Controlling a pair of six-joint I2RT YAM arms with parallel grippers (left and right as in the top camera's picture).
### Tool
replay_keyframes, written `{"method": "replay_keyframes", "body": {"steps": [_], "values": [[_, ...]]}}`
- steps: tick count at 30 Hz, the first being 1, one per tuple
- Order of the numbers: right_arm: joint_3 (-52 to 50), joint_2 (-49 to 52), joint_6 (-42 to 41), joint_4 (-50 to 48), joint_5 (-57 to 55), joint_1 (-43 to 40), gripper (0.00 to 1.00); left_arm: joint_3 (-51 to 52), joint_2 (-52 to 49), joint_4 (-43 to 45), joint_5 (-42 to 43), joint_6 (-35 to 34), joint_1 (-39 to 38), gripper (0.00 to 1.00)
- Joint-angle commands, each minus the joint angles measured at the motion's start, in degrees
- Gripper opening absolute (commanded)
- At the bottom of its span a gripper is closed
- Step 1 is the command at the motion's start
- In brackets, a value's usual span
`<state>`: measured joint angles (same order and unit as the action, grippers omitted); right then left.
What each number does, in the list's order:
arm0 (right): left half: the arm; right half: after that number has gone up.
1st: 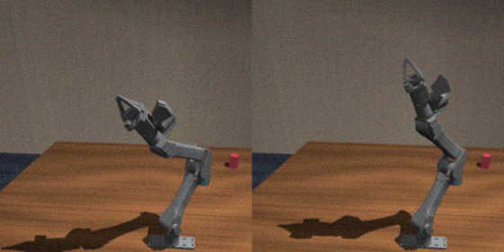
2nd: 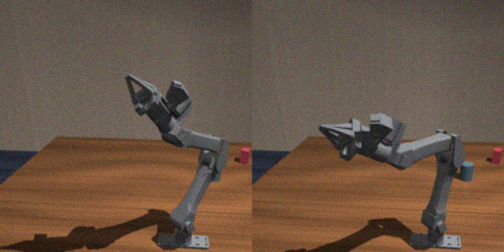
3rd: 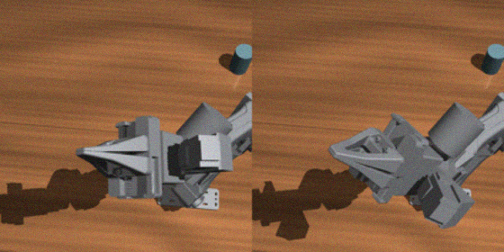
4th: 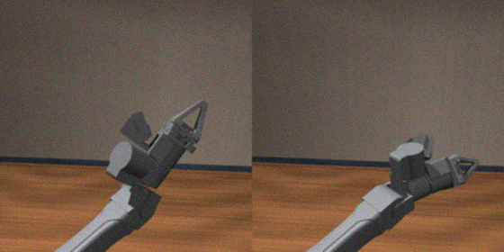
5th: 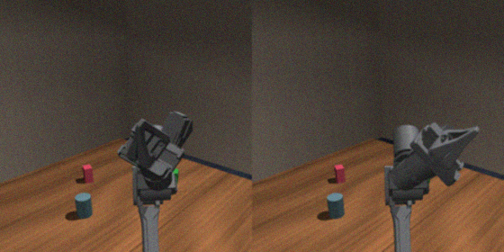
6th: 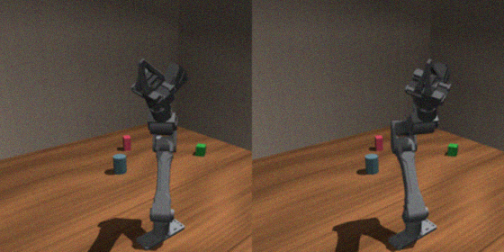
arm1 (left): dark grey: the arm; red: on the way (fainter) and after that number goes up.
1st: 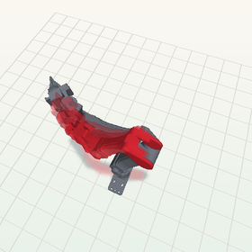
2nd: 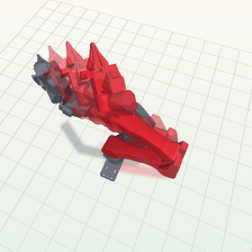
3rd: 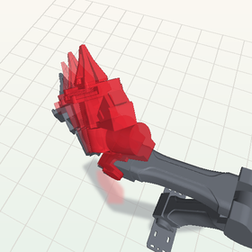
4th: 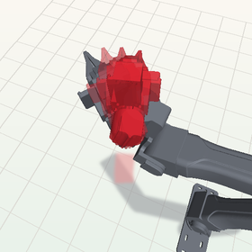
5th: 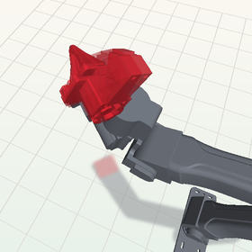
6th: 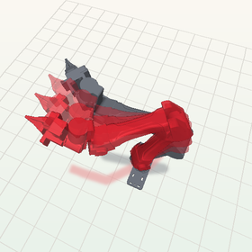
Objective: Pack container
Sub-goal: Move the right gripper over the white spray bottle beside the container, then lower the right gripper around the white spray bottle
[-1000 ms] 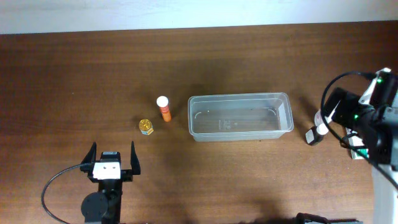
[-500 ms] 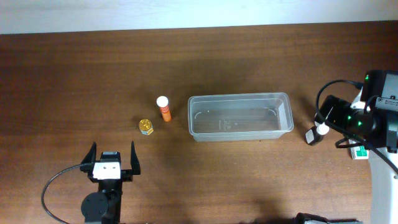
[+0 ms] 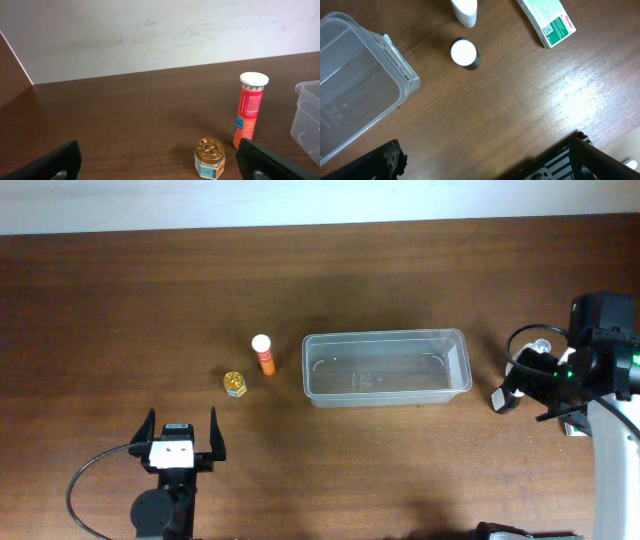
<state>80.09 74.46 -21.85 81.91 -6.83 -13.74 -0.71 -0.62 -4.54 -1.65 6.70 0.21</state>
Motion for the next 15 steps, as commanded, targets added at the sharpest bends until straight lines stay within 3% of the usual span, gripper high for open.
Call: {"method": "replay_keyframes", "body": {"steps": [1,10,15], "values": [[0.3,0.5,0.6,0.7,-1.2,-0.2,0.99,0.2,0.3,-0.2,0.6,0.9,0.3,0.99],[0.3,0.5,1.1,3.5,-1.1,-0.2,0.98,0.2,0.3,-0.2,0.6,0.9,0.3,0.99],[0.3,0.5,5.4,4.2,1.2,-0.2,0.98,0.2,0.3,-0.2,0.6,0.9,0.3,0.99]]}}
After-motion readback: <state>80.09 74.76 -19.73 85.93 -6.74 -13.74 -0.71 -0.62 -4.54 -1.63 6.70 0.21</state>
